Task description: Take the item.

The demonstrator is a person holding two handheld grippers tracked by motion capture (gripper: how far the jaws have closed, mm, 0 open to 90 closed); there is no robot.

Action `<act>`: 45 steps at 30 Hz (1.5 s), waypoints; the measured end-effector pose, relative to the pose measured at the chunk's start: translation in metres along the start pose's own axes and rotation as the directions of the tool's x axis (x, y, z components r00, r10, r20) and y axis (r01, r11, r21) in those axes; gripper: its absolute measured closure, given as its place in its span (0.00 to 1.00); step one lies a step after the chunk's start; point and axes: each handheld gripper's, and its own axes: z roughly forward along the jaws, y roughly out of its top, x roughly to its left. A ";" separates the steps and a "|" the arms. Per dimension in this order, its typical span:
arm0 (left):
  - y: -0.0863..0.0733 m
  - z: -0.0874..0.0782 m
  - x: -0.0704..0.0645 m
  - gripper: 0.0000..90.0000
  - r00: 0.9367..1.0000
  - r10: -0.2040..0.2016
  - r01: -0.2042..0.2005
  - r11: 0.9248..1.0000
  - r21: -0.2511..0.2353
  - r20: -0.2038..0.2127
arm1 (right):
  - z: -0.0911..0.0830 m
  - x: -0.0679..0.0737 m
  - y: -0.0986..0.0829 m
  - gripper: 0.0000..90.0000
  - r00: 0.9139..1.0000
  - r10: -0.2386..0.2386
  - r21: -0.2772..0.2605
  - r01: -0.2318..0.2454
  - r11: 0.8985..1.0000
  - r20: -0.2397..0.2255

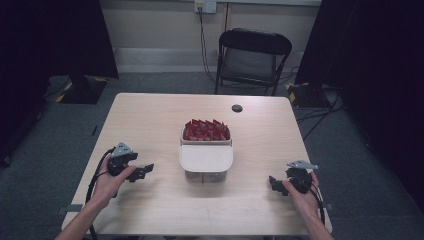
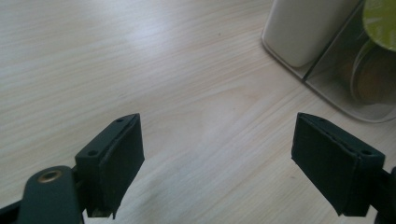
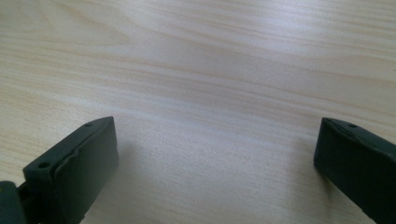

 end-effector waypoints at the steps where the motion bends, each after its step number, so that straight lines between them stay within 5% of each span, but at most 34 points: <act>1: 0.003 0.000 -0.002 0.18 1.000 0.006 -0.006 1.000 -0.021 0.018 | 0.000 0.000 0.000 0.00 1.000 0.000 0.000 0.000 1.000 0.000; 6: 0.012 -0.004 -0.008 0.17 0.998 0.001 0.005 0.995 -0.095 0.062 | 0.000 0.000 0.000 0.00 1.000 0.000 0.000 0.000 1.000 0.000; 26: 0.049 -0.007 -0.038 0.24 0.985 0.056 -0.032 0.989 -0.144 0.161 | 0.000 0.000 0.000 0.00 1.000 0.000 0.000 0.000 1.000 0.000; 45: 0.073 -0.004 -0.040 0.25 0.981 0.064 -0.030 0.983 -0.181 0.184 | 0.000 0.000 0.000 0.00 1.000 0.000 0.000 0.000 1.000 -0.002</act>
